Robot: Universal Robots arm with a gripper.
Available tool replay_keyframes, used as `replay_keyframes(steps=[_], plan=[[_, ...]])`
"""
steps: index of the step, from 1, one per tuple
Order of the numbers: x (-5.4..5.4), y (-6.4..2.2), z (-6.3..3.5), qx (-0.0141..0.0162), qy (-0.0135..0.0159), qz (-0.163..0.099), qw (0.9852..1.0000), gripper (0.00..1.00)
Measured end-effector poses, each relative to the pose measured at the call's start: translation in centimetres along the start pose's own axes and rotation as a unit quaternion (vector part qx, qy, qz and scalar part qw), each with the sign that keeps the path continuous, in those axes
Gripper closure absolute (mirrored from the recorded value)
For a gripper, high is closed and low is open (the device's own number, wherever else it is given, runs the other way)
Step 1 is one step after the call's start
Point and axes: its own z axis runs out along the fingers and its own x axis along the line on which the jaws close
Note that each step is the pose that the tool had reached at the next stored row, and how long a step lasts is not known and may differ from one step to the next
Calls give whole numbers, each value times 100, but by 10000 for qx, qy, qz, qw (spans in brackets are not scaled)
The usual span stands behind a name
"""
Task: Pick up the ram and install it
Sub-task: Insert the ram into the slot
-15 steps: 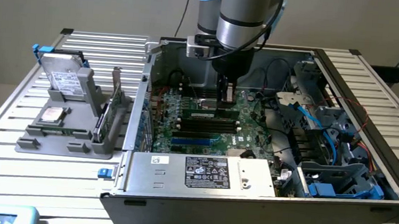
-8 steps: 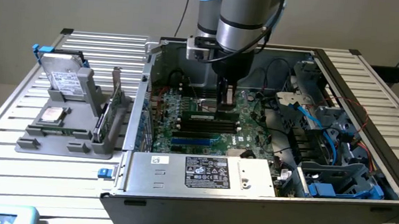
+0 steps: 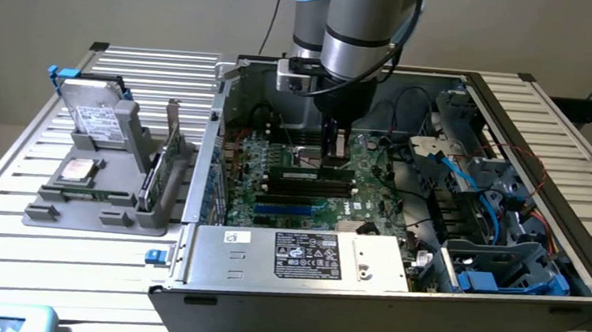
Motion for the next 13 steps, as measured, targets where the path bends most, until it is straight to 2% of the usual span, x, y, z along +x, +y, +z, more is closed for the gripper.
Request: replay_keyframes(steps=[6, 13], plan=[[1, -8, 5, -64, 4, -43, 10000, 88], [-1, -22, 12, -61, 11, -85, 9999, 88]])
